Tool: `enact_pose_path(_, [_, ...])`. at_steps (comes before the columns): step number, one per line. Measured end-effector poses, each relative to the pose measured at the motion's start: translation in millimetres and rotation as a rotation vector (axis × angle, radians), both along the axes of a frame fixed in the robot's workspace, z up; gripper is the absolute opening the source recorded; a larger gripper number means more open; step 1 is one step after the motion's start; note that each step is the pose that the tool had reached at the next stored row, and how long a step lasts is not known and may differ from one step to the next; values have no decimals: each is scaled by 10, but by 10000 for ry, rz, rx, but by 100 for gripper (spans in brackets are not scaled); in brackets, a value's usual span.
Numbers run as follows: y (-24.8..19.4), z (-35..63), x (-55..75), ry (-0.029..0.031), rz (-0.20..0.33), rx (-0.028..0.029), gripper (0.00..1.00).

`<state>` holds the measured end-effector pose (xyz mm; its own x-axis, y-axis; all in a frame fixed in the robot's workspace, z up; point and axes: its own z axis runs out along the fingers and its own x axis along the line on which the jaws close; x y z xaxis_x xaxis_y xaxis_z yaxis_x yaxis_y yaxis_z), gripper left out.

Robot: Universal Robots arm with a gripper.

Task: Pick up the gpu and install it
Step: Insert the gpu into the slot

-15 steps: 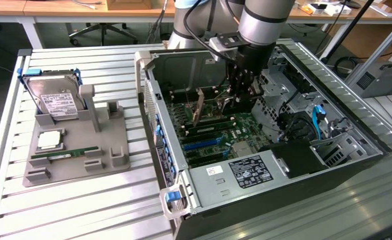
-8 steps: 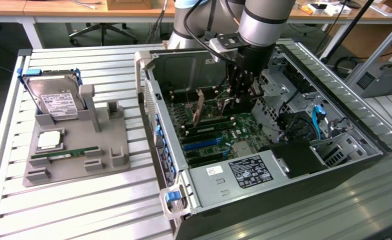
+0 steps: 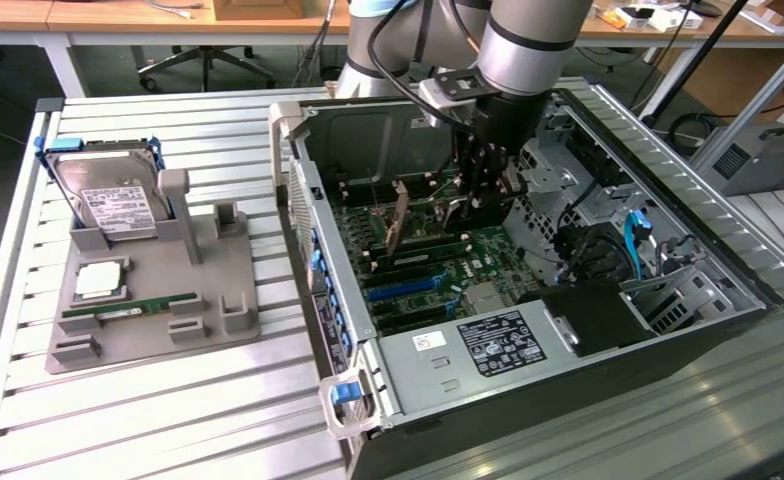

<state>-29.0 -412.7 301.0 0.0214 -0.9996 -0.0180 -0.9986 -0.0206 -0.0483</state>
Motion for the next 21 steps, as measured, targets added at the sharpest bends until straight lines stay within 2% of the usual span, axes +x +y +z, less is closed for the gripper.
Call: enact_pose_path(21, [-44, -30, 0, 1, -1, -5, 27])
